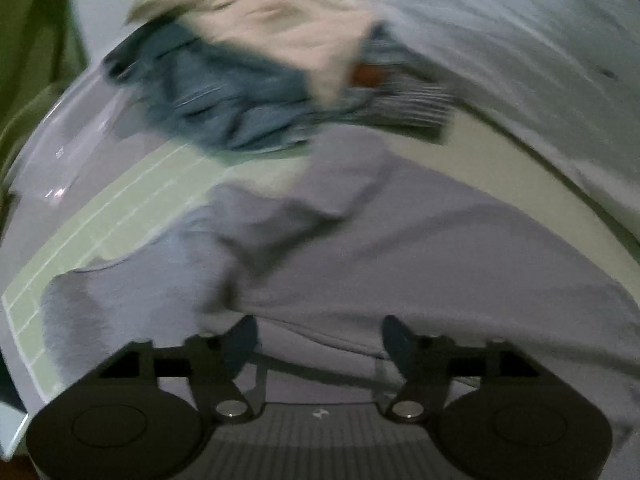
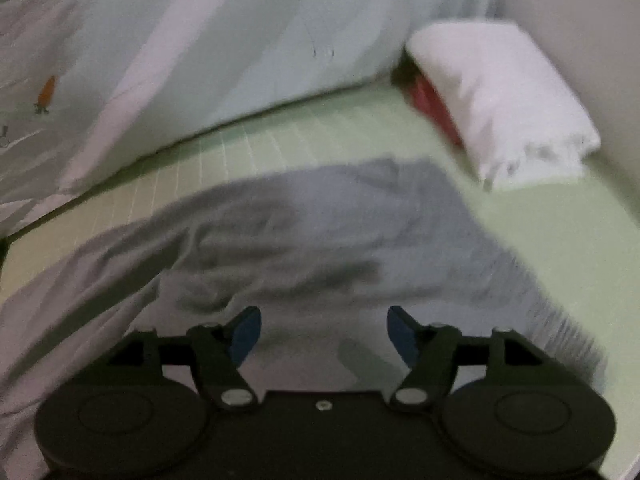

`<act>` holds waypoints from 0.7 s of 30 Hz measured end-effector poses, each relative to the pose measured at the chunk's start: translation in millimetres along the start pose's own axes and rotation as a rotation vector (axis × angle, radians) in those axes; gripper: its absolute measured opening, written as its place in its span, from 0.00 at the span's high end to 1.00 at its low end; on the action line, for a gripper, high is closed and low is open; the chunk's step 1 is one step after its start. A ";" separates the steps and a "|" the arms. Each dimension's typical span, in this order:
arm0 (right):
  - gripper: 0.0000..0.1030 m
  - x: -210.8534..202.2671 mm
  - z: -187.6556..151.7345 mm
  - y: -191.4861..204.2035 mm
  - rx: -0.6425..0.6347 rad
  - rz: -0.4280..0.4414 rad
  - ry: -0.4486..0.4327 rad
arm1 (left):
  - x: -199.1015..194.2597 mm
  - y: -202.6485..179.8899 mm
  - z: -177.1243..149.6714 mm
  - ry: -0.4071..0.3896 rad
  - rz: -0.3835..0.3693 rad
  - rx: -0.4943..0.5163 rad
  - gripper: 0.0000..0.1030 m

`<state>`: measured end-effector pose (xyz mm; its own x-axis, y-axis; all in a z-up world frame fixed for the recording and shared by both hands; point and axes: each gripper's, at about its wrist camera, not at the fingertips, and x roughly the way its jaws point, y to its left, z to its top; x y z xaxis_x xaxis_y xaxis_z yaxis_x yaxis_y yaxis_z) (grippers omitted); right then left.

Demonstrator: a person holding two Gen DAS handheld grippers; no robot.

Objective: Fold clothes
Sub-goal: 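Shake and spread the sweatshirt flat across the bed with both grippers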

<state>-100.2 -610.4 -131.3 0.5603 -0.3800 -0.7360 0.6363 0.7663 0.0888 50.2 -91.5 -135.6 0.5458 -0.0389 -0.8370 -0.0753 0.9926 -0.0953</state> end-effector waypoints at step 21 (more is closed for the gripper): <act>0.58 177.6 118.3 -92.7 -0.323 0.163 0.105 | -34.6 -176.0 -95.6 0.036 0.066 -0.043 0.17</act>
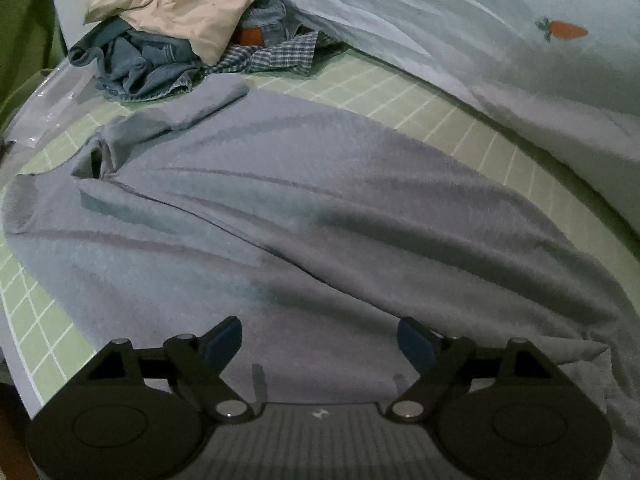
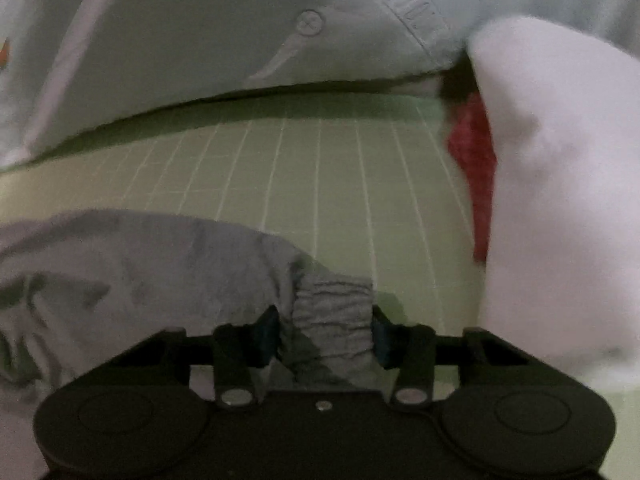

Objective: Fold clothes
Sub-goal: 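Shake and spread the sweatshirt flat across the bed with both grippers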

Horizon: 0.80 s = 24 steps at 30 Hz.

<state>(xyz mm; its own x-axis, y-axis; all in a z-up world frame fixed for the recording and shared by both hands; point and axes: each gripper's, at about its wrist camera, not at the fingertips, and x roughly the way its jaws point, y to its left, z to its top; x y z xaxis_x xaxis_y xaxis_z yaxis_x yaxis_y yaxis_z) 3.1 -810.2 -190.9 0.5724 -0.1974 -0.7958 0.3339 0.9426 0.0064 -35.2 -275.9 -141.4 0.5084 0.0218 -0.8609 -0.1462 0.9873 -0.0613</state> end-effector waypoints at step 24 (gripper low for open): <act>0.21 -139.9 -144.2 32.5 0.352 -0.186 -0.046 | -11.2 -14.9 -33.0 0.060 -0.134 0.204 0.16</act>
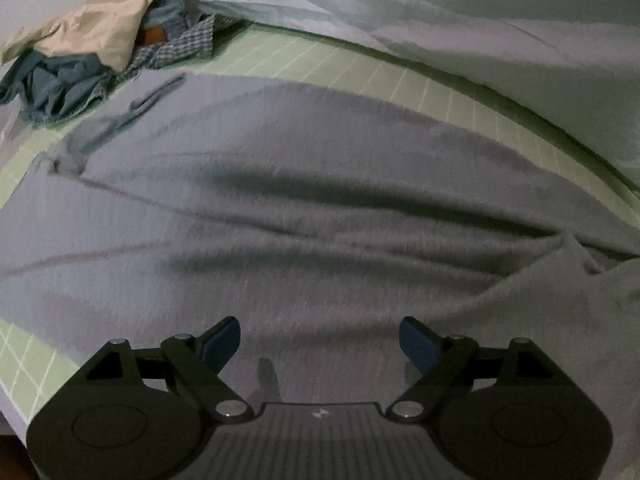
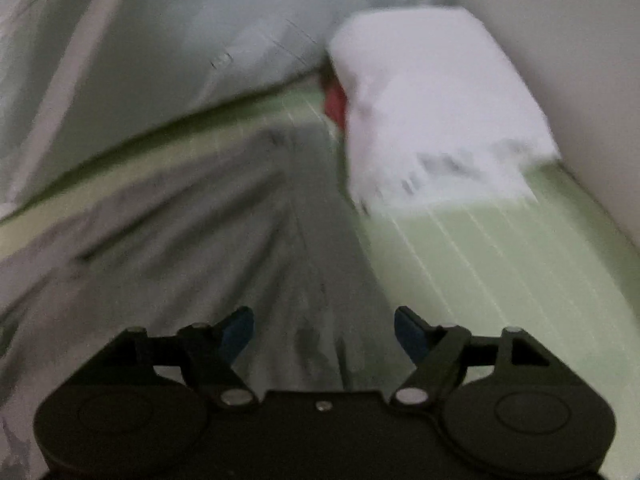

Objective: Fold clothes
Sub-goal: 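Shake and spread the sweatshirt flat across the bed with both grippers, then grasp the sweatshirt hem with the right gripper while the left gripper grasps a sleeve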

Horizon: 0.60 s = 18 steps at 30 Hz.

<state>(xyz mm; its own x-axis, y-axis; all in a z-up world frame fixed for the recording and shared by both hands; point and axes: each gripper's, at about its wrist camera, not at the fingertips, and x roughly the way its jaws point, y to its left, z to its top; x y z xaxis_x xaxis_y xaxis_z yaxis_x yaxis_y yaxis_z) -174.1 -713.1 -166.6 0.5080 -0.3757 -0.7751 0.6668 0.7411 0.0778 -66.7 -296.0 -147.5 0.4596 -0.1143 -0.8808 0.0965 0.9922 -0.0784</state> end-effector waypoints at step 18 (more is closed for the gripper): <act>0.99 -48.0 -31.1 -77.3 0.107 -0.001 -0.022 | -37.7 68.7 -57.7 -0.016 0.046 -0.183 0.14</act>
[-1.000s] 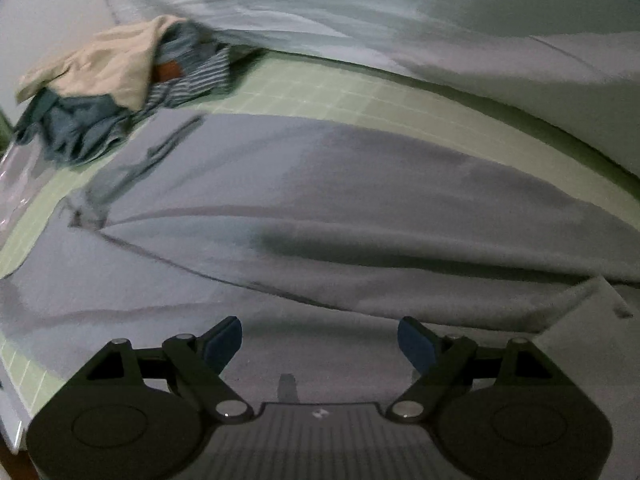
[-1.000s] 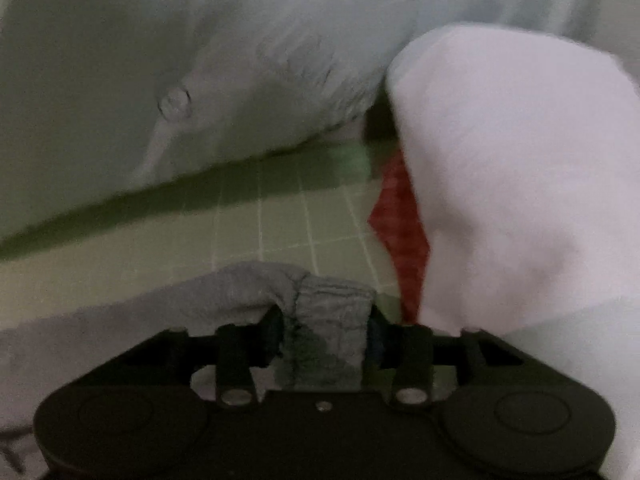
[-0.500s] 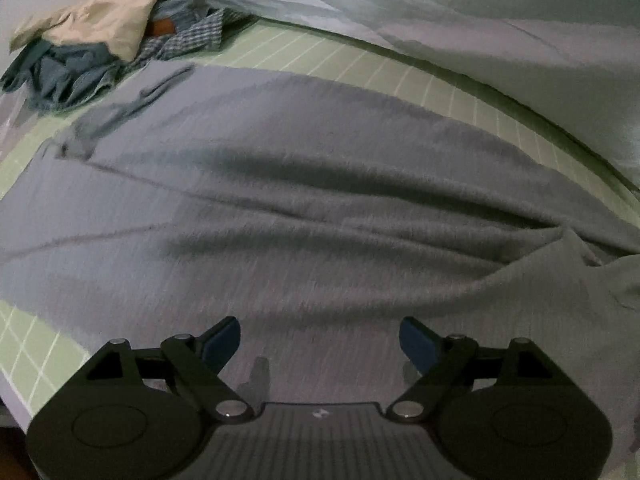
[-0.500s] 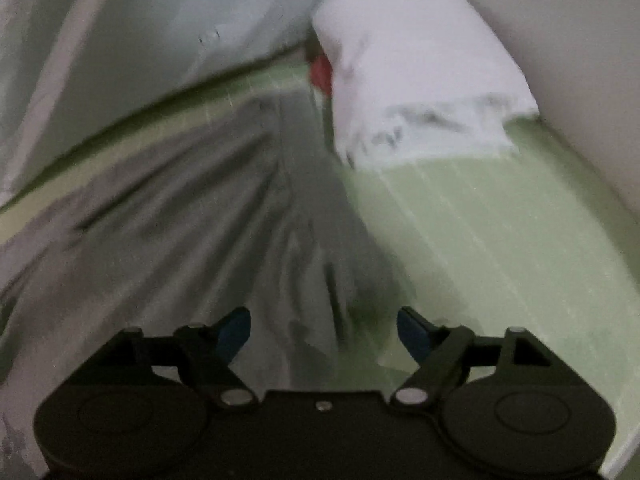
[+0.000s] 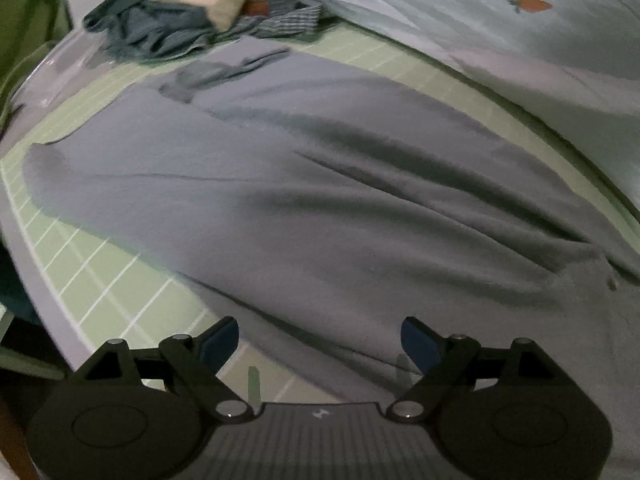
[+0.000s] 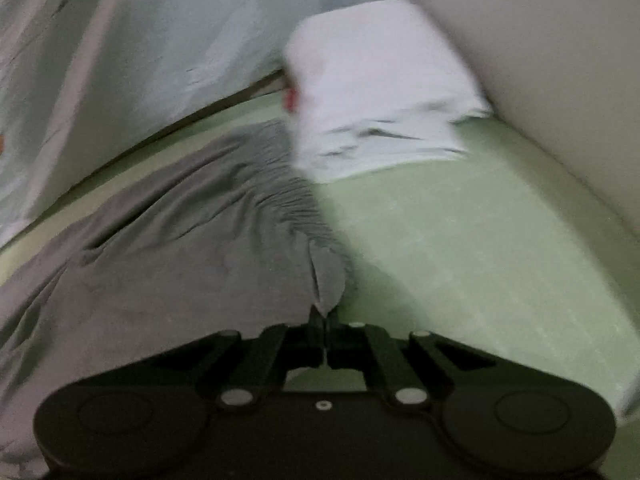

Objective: Fold clothes
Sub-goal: 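Grasp the sweatshirt hem with the right gripper while the left gripper grasps a sleeve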

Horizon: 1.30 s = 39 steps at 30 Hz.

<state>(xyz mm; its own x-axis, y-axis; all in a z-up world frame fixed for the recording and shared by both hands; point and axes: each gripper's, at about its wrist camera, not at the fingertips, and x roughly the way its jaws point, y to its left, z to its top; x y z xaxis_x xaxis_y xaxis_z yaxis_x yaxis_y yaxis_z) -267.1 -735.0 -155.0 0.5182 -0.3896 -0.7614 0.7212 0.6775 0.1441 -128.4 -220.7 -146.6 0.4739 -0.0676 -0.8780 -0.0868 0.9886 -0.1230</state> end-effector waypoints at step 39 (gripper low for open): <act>0.40 -1.7 -91.9 189.5 -0.185 0.198 0.197 | -19.6 73.2 -17.9 0.016 0.097 0.021 0.13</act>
<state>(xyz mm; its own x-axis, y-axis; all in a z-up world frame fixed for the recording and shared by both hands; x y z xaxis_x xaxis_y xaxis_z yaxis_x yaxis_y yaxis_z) -173.5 -548.6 -184.4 0.5283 -0.1232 -0.8401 0.5104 0.8368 0.1982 -159.7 -149.4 -146.7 0.4504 0.0270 -0.8924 -0.1131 0.9932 -0.0271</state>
